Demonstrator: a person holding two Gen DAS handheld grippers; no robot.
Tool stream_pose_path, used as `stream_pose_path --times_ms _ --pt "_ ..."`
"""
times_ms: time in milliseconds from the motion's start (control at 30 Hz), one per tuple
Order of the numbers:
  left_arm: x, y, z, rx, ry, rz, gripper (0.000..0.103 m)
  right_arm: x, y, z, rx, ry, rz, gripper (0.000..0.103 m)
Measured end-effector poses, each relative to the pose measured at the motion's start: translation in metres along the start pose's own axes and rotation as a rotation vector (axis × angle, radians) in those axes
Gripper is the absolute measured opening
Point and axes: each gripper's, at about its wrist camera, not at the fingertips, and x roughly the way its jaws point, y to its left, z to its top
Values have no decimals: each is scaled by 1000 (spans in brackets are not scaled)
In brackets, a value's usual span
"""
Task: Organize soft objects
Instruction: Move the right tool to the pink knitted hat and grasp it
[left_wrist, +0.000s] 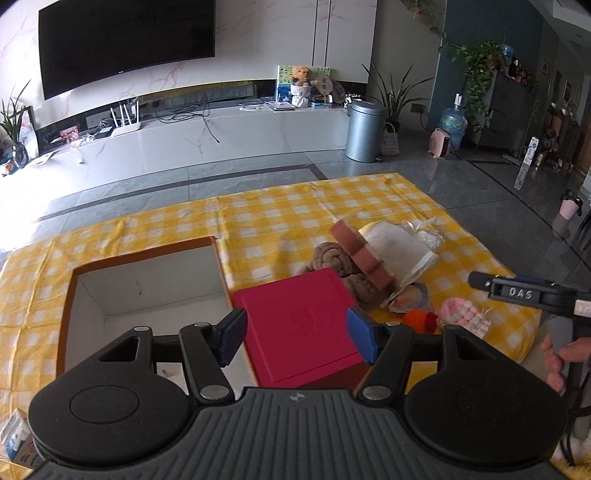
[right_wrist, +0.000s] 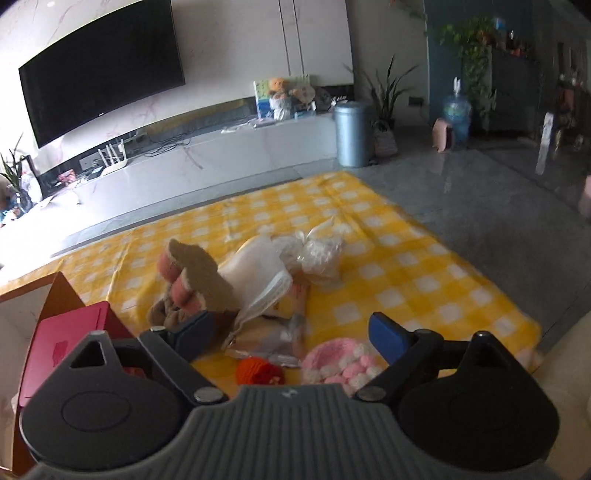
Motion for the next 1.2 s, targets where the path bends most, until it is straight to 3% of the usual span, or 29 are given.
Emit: stream_pose_path --times_ms 67,167,333,500,600,767,900,1033,1200 --pt "9 -12 2 -19 -1 -45 73 22 -14 -5 67 63 28 90" --pt "27 -25 6 -9 45 -78 73 52 -21 -11 84 147 -16 90" --pt "47 -46 7 35 62 -58 73 84 -27 -18 7 235 -152 92" --pt "67 -66 6 124 145 -71 73 95 -22 -36 -141 326 -145 99" --pt "79 -74 9 166 197 -75 73 110 -21 -42 -176 381 -199 99" --pt "84 -82 18 160 208 -99 73 110 -34 -43 -133 385 -144 72" --pt "96 -95 18 215 222 -99 73 101 -43 -42 -84 355 -133 60" --pt "116 -106 11 250 312 -68 73 86 -46 -40 -61 308 -124 46" --pt "135 -116 3 227 372 -111 73 82 -55 -41 -25 287 -118 43"
